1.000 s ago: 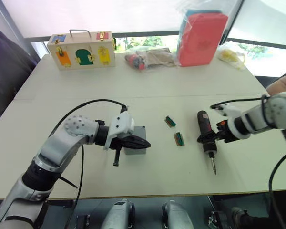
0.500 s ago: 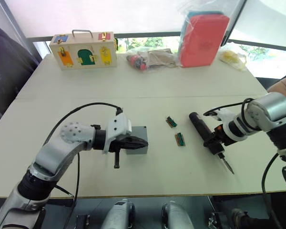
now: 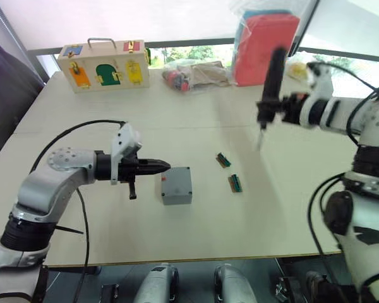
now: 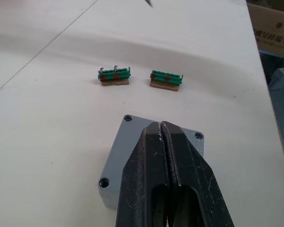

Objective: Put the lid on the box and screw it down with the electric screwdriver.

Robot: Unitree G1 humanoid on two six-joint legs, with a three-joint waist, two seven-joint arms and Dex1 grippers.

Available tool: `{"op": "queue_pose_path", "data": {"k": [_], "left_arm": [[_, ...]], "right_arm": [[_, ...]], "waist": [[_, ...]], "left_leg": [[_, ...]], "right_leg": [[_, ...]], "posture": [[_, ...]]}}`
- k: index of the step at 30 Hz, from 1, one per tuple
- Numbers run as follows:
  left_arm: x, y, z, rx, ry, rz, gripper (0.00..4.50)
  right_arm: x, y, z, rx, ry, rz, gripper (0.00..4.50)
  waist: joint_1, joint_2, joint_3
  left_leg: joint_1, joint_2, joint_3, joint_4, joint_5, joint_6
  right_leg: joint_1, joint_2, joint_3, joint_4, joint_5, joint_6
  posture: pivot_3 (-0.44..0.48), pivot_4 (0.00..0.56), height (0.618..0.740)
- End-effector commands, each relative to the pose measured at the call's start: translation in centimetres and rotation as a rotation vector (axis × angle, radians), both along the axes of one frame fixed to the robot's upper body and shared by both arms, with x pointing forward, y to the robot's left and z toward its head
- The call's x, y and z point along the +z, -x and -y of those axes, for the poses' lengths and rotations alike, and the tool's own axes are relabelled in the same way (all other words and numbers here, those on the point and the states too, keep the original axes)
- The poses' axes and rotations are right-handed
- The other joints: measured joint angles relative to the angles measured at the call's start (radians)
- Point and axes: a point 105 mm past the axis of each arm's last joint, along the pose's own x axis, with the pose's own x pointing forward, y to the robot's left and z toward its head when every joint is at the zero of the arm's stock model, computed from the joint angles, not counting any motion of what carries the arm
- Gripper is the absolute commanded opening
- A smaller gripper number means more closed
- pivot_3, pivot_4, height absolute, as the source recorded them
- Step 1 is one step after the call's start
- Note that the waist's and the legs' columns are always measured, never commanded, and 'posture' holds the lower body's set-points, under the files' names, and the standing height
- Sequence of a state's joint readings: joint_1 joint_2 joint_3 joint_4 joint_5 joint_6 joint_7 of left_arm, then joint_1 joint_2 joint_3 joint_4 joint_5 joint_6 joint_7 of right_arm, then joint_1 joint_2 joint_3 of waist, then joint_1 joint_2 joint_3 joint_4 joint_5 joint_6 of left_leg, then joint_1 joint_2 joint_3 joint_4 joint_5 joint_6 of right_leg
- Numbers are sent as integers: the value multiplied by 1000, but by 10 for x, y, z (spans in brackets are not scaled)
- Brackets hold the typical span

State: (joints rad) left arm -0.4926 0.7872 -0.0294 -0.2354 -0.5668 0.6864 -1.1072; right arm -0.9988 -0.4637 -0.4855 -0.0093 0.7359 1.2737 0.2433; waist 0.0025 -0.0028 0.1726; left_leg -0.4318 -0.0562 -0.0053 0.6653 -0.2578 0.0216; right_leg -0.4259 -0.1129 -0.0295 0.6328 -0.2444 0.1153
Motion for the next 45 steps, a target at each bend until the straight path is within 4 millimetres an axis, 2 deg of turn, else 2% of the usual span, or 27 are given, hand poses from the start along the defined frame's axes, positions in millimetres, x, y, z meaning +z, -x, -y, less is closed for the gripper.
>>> {"op": "queue_pose_path", "data": {"k": [1, 4, 6, 10, 14, 24, 34, 45], "left_arm": [[3, -7, 3, -21, -29, 11, 0], [0, -14, 8, -21, -50, 14, 0], [-6, -19, 15, -11, -68, 32, 0], [-13, -17, 18, -21, -94, 31, 0], [-22, -14, 22, -30, -119, 30, 0], [-42, -12, 21, -19, -182, 21, 0], [-44, -11, 19, -7, -178, 12, 0], [-44, -9, 19, -10, -186, 0, 0]], "right_arm": [[25, 35, -36, 111, -106, 335, 1842], [11, 53, -70, 239, -76, 412, 1842], [-12, 58, -94, 288, -25, 438, 1842], [-38, 62, -112, 318, 26, 454, 1842], [-49, 64, -123, 348, 39, 460, 1842], [-65, 57, -138, 375, 72, 455, 1842], [-91, 49, -137, 344, 157, 437, 1842], [-99, 46, -133, 349, 164, 403, 1842]], "waist": [[7, -1, -1], [6, 0, 0], [5, 0, 0], [-10, -1, 0], [-17, 0, 0], [-14, -1, 0], [-15, 0, 0], [-14, -1, -1]], "left_leg": [[0, -1, 0, 1, 0, 0], [1, -2, 0, 2, -1, 1], [1, -2, 0, 2, -1, 1], [1, -2, 0, 2, 0, 1], [1, -2, 0, 2, 0, 1], [2, -2, 0, 1, 0, 0], [4, -2, 0, 1, 0, 0], [5, -2, 0, 1, 0, 0]], "right_leg": [[0, 0, 0, 1, 0, 0], [1, -1, 1, 4, 0, 1], [0, -1, 1, 6, 0, 1], [0, 0, 2, 6, 0, 1], [0, 0, 2, 6, 0, 1], [1, 0, 2, 6, 0, 1], [2, 0, 3, 6, 0, 1], [3, 0, 3, 6, 0, 1]], "posture": [[0, 150, 740], [0, 150, 740], [0, 150, 740], [0, 150, 740], [0, 150, 740], [0, 150, 740], [0, 150, 740], [0, 150, 740]]}}
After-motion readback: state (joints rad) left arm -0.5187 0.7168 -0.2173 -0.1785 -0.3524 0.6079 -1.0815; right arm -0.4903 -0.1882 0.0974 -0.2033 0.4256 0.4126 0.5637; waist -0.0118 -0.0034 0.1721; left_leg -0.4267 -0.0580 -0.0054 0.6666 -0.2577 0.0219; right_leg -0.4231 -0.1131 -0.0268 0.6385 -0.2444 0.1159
